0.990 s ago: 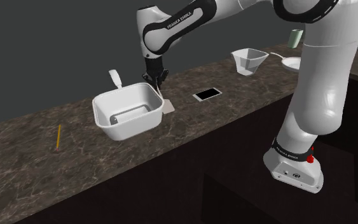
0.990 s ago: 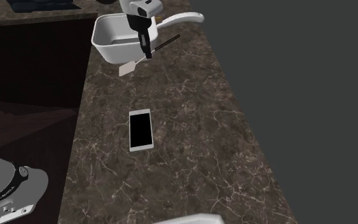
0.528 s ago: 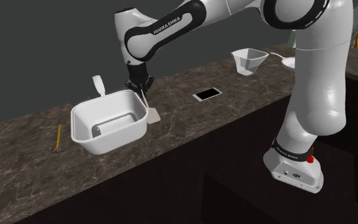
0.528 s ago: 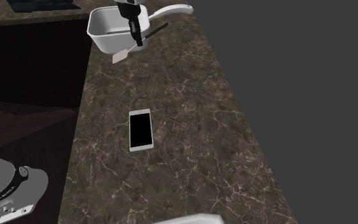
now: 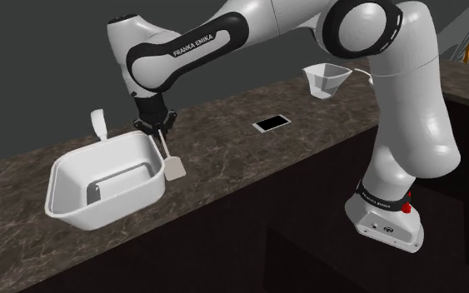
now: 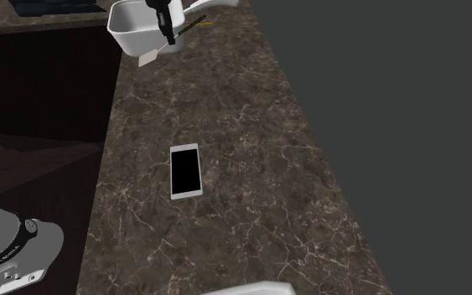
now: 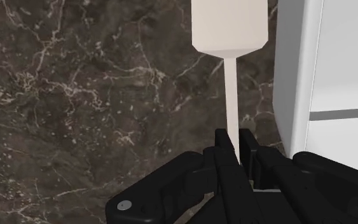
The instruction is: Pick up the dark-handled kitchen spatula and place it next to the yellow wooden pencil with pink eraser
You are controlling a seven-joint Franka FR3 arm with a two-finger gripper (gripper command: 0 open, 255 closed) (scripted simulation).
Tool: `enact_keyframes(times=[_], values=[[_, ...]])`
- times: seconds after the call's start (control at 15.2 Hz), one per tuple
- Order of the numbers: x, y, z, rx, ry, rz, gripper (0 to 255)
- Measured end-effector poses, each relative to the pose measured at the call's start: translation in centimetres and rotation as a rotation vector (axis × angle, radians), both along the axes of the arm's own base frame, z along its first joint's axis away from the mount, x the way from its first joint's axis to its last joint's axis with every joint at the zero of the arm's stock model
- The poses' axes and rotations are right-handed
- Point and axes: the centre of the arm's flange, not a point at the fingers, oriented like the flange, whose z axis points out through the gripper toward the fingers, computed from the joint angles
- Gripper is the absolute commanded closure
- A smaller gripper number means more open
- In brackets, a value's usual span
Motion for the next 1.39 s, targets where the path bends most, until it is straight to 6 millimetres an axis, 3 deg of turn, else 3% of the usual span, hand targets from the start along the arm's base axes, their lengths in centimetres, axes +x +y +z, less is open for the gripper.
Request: enact_keyframes(times=[0.46,1.39], values=[[0.5,9.1,0.0,0.0,-0.002,-0.001,255],[0.4,9.9,-0.5,0.032,-0.084,0.001,255]])
